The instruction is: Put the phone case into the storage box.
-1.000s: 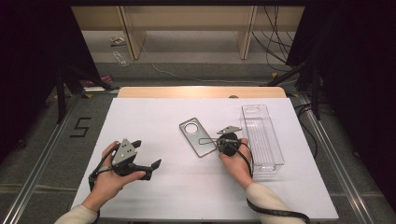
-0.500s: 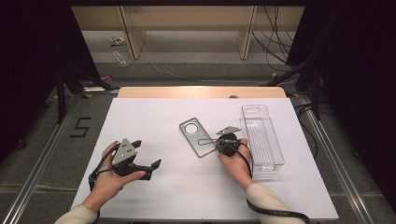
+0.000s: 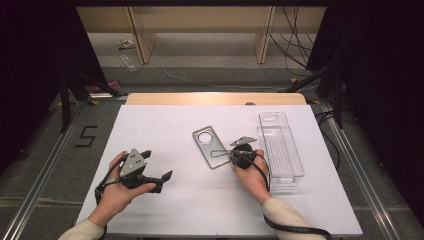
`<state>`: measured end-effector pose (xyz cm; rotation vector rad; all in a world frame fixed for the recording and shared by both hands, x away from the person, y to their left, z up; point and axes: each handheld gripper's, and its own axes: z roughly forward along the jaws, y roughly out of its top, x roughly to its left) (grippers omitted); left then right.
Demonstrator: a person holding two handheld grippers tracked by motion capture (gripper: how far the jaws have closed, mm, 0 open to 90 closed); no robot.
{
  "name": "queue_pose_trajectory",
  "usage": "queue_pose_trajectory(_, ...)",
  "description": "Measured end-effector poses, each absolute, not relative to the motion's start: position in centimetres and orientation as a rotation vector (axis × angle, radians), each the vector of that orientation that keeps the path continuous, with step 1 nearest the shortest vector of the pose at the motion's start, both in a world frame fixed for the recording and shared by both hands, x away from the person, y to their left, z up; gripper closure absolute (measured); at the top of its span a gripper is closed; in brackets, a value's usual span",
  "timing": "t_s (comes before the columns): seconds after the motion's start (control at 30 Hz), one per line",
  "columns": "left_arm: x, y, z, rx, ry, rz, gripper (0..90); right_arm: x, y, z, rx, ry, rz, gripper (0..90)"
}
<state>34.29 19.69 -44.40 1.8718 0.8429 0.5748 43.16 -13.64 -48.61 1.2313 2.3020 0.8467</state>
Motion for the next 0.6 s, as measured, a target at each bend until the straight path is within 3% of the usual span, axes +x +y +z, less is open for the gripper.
queue_pose_trajectory(0.6,34.3,19.7,-44.4,1.875,0.842,0.575,2.0,41.8,-12.0,-48.5,1.17,2.366,0.854,90.0)
